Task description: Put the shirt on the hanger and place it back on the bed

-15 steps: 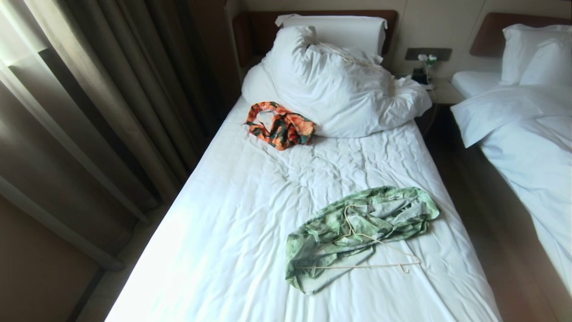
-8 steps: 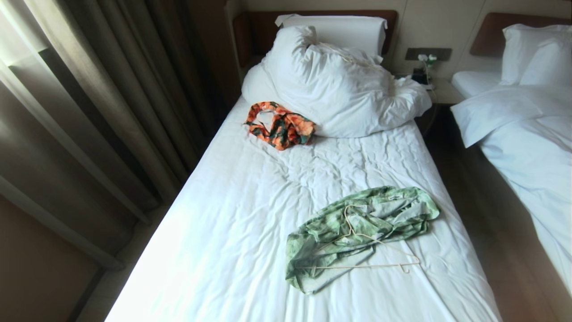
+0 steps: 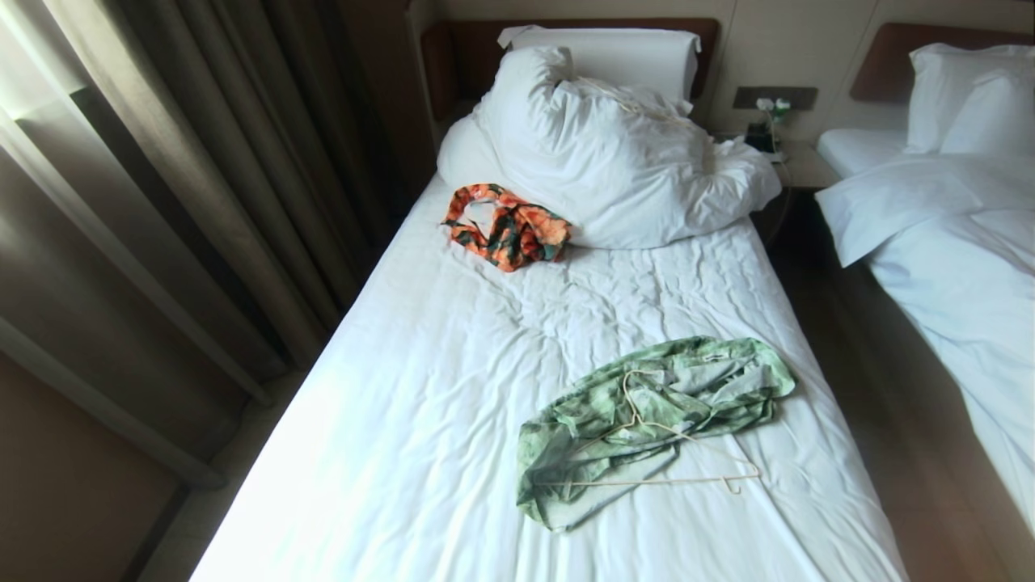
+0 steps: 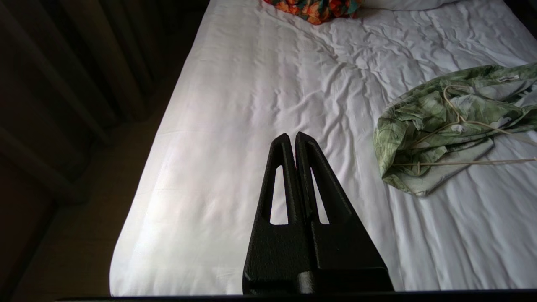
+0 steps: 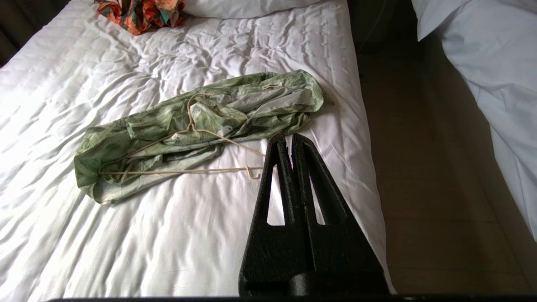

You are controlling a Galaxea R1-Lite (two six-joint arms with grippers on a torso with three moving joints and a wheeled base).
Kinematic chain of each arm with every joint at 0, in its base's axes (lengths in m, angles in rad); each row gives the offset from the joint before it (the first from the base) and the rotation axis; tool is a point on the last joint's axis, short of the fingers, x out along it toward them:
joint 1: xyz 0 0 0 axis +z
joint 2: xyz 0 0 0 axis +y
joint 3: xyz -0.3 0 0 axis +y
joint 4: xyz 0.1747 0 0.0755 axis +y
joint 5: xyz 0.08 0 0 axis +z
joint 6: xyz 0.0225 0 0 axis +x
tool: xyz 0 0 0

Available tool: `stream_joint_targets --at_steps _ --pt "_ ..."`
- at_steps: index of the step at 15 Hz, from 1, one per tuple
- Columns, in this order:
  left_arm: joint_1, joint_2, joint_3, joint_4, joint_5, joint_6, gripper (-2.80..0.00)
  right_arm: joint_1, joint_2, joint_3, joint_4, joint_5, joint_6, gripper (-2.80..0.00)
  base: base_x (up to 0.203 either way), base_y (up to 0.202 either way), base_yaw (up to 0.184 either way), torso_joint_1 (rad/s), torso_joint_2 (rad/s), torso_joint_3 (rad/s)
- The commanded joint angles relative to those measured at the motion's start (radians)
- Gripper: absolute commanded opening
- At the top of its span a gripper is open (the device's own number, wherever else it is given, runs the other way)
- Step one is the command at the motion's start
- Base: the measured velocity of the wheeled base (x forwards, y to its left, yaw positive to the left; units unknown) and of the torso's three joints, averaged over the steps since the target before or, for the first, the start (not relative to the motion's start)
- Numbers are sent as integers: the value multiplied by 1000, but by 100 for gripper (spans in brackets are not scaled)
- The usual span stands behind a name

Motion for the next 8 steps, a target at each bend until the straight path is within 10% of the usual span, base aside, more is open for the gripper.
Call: stream_joint_targets --at_steps 1,8 --pt "0 2 0 0 0 0 -280 0 2 21 -1 2 0 -280 0 0 0 0 0 0" --pt "0 2 0 0 0 0 -280 0 2 21 -1 0 -1 -280 0 0 0 0 0 0"
